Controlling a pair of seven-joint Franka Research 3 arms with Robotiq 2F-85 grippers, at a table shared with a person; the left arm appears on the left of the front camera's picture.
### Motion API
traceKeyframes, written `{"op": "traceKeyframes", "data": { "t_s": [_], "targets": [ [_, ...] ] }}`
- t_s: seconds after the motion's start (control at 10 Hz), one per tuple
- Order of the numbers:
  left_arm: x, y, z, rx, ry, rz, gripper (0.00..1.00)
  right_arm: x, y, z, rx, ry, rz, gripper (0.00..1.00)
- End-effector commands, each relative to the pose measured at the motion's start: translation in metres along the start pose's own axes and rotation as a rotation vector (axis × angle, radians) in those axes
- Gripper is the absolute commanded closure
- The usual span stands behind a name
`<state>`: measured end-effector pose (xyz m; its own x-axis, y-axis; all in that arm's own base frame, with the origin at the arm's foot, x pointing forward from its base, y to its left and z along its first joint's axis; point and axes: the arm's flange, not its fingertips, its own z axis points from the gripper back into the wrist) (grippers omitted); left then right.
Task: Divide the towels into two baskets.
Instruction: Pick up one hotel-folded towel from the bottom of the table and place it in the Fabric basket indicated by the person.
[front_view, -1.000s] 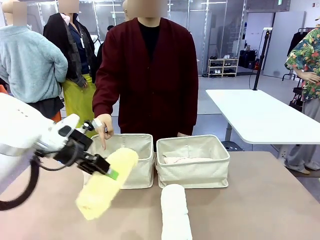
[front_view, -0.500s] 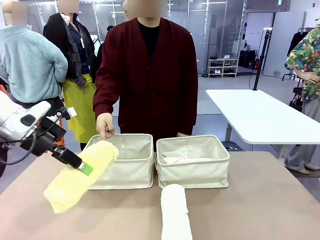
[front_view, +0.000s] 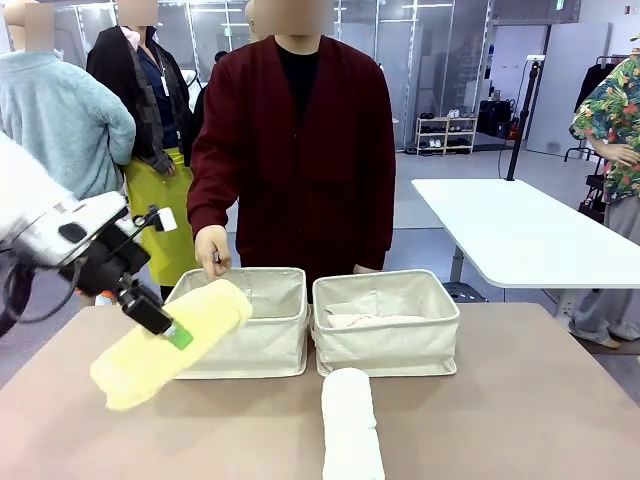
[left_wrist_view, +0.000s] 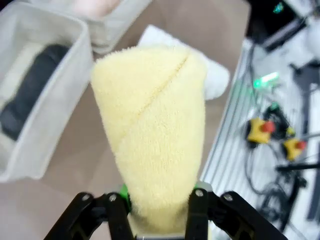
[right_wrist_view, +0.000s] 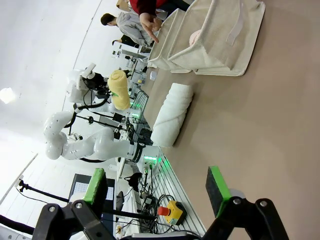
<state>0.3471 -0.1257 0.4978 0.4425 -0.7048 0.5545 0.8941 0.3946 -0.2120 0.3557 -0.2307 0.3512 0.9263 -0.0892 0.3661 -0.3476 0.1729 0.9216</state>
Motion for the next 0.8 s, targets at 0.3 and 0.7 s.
{"op": "traceKeyframes", "data": {
  "t_s": [0.3,0.7],
  "targets": [
    [0.119,0.058,0.001,0.097,0.249,-0.430,0.63,-0.001,0.003,-0.001,0.001,0.001,0.015,0.00],
    [0.161,0.117,-0.010,0.119,0.318,-0.533,0.63,-0.001,0.003,-0.001,0.001,0.001,0.015,0.00]
  ]
}}
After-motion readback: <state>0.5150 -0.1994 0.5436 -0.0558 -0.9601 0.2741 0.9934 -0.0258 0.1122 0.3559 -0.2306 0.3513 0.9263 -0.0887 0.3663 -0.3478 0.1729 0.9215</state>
